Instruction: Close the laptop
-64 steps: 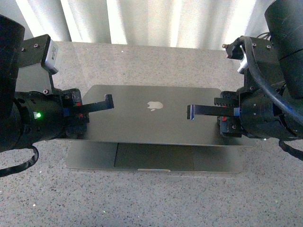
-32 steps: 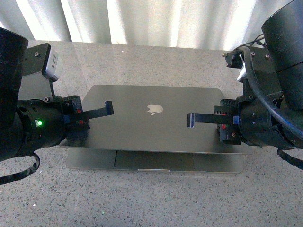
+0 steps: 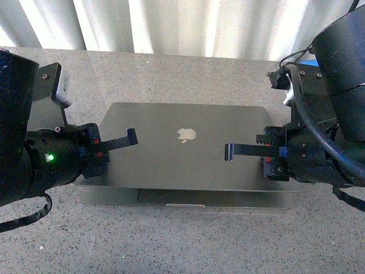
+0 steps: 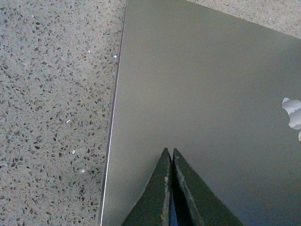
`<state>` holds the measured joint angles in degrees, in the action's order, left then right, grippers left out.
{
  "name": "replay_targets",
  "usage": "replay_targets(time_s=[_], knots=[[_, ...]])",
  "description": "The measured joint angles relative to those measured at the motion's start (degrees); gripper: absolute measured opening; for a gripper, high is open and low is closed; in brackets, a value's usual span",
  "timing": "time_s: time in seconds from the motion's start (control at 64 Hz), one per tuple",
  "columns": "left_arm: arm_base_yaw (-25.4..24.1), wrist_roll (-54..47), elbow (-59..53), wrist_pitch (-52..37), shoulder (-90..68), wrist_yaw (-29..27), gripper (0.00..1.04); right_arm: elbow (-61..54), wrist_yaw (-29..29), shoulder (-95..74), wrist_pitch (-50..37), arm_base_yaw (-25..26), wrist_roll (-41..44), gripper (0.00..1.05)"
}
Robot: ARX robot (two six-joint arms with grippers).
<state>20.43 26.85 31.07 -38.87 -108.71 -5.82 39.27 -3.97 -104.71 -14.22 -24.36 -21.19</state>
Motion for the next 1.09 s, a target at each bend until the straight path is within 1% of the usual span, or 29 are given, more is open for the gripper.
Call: replay_targets(time_s=[0.453, 1.094], knots=[[1.46, 2.27, 0.02, -3.23, -5.16, 0.09, 0.04, -0.74, 0.79, -1.84, -1.51, 0.59, 0.11, 0.01], [0.98, 2.95, -0.35, -5.22, -6.1, 0.77, 0.04, -1.62, 1.2, -4.48, -3.69, -0.22, -1.05, 0.01]])
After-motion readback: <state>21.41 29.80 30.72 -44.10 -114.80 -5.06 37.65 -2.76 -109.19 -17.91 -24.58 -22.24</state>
